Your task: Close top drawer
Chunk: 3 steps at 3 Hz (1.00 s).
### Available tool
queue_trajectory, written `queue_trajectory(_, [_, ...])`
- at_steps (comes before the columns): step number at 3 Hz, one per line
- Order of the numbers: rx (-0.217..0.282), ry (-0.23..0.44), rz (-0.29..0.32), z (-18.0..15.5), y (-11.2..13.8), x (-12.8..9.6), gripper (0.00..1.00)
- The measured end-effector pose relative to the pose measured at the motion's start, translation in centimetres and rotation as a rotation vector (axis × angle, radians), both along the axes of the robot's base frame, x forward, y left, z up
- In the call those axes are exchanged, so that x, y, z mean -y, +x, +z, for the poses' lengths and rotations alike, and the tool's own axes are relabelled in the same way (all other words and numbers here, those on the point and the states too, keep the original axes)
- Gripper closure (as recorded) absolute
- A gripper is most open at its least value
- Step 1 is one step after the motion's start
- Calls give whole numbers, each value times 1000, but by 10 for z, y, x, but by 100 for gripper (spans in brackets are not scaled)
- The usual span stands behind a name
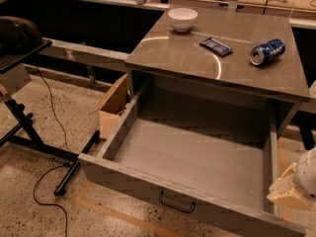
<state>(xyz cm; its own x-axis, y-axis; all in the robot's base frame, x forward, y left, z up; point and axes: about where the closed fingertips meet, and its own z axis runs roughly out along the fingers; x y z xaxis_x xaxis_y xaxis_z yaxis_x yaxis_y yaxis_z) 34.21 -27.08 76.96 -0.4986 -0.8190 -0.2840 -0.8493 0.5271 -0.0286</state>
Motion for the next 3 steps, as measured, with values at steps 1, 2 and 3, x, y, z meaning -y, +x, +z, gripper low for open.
queue_trajectory(1, [-66,9,3,-15,-20,-13,94])
queue_trajectory(2, [-98,18,3,-24,-37,-32,100])
queue_trajectory(3, [-106,24,6,-36,-51,-49,100])
